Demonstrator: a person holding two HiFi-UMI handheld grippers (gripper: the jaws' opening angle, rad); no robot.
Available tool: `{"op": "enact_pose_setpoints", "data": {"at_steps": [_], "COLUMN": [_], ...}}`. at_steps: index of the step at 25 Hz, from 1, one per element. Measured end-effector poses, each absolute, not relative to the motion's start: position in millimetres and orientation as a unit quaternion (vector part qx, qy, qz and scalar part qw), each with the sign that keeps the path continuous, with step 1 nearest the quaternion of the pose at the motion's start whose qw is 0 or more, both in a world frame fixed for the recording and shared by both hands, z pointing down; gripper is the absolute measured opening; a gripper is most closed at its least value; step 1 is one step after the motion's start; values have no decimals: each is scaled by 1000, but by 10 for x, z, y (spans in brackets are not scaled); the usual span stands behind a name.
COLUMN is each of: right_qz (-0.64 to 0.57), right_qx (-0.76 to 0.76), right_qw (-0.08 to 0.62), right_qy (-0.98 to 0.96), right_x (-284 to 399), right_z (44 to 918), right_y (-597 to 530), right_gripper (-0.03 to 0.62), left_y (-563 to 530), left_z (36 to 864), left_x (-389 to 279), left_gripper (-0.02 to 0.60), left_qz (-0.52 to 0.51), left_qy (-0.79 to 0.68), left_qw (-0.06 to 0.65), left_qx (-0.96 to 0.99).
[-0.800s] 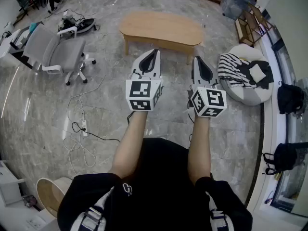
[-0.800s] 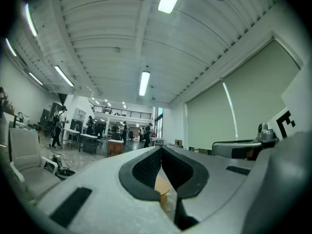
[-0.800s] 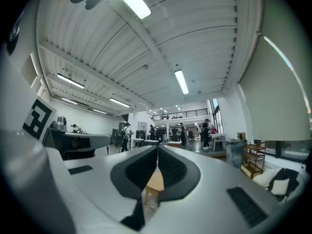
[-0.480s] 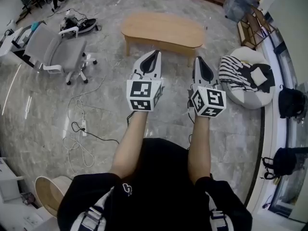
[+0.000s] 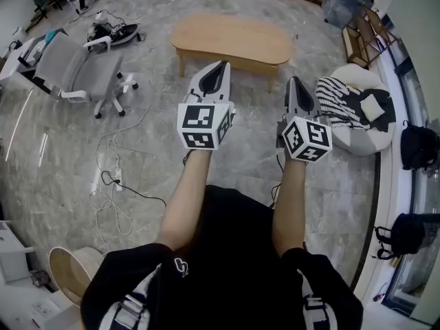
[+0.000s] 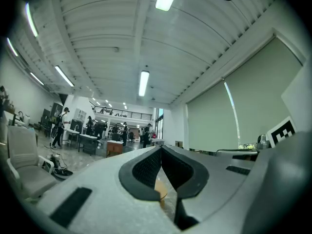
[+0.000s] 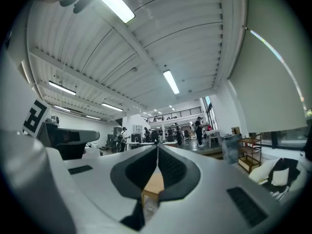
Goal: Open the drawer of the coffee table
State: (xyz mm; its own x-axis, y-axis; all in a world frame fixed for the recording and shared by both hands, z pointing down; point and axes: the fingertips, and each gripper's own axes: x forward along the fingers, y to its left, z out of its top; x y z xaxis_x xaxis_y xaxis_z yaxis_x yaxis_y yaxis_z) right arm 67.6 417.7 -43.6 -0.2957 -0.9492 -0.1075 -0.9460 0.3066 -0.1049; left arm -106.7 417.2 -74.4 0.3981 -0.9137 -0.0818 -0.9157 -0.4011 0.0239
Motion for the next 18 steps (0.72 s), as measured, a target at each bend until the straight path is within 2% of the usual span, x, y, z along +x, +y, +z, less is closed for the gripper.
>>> {"op": "enact_pose_setpoints", "data": {"at_steps": [6, 18], "right_qz": [-1, 6], "right_qx": [-597, -626], "right_qw": [99, 93], "right_qy": [796, 774], "right_x": [931, 1346], "right_z": [-573, -318], "right_y": [4109, 3386], "right_gripper": [14, 12], "left_y": [4042, 3140], "left_z": [-837, -665], "left_x": [-1074, -922], "left_gripper": [10, 10], "left_qz": [46, 66], "left_qy": [553, 531], "left_qw": [21, 14], "left_qx": [-832, -845]}}
